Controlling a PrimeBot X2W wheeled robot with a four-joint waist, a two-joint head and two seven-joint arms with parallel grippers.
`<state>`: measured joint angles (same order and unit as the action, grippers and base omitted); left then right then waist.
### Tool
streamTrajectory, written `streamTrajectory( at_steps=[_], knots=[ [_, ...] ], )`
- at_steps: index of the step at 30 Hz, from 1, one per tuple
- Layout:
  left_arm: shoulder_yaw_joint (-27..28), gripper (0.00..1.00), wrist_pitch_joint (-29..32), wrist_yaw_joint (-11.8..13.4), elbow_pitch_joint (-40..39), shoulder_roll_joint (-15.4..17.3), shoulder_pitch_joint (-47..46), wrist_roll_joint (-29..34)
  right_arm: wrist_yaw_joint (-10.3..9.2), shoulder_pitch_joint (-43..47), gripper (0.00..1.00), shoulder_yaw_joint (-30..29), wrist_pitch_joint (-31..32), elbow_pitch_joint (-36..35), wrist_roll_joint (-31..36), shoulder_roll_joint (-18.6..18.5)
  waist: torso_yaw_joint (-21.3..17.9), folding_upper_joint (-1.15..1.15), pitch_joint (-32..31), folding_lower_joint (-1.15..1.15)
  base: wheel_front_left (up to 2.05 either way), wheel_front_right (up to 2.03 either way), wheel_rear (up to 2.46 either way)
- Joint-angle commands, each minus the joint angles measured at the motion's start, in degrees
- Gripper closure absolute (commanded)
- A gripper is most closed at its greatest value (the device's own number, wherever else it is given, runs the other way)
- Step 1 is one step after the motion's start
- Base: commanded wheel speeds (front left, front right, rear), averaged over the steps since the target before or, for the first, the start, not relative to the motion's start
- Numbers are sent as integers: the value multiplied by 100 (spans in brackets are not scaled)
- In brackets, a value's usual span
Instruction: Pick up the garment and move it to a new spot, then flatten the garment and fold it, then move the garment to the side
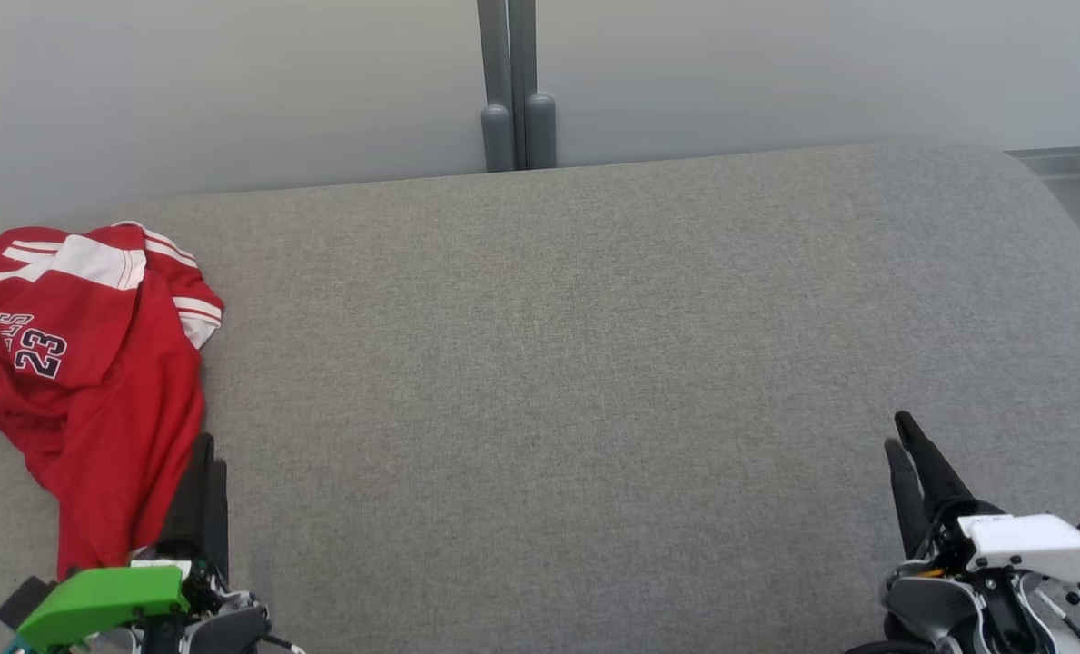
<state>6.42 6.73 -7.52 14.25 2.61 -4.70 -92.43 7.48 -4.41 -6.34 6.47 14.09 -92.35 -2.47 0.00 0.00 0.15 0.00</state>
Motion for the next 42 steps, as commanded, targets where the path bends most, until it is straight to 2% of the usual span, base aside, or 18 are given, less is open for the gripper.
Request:
streamTrajectory(
  at_steps=[1, 9, 15, 30, 42],
  knots=[
    [-24, 0, -23, 0, 2, -2, 17, 0, -1, 21, 0, 19, -34, -13, -4, 1, 0, 0, 1, 0, 0, 0, 0],
    [-216, 0, -215, 0, -38, 31, 65, 122, -1, 107, 0, 110, -242, -135, 266, -4, 2, 0, 3, 0, 0, 0, 0],
    [-430, 0, -408, 1, 12, 137, 45, 560, -1, 141, 0, 177, -406, -260, 1182, -48, 7, 0, 2, 0, 0, 0, 0],
    [-399, 0, -777, 82, -176, 130, 64, 3008, 0, 245, 0, 487, -771, -651, 3674, -212, 37, 0, -17, 0, 0, 0, 0],
    [-468, 0, -1053, 37, -293, 154, 236, 4303, 0, 355, 0, 534, -1042, -606, 5024, -203, 55, 0, -26, 0, 0, 0, 0]
  ],
)
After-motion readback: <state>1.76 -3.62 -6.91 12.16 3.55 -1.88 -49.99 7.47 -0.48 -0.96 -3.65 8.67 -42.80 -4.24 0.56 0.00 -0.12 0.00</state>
